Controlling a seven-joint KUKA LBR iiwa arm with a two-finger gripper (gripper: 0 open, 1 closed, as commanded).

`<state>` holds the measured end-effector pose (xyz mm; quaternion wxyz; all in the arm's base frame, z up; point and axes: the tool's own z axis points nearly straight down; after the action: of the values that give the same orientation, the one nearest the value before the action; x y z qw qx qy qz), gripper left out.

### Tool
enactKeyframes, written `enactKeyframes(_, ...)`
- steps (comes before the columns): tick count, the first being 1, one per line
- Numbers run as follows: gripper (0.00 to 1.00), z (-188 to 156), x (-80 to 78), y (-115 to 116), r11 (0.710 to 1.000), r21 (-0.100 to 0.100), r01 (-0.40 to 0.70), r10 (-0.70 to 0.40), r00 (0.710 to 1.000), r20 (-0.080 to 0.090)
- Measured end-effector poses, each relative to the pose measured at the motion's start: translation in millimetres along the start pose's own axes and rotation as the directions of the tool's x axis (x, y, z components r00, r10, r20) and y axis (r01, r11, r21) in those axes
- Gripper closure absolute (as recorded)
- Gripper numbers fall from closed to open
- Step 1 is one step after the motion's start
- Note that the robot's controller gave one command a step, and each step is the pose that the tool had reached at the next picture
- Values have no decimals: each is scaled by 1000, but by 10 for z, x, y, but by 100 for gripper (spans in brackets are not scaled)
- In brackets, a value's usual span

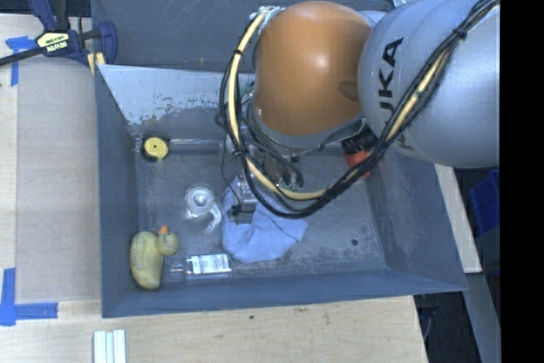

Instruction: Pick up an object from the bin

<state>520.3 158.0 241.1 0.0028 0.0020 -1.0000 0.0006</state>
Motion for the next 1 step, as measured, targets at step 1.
enactKeyframes(1,0,-49,-15,-9,1000,-2,-4,4,1000,8)
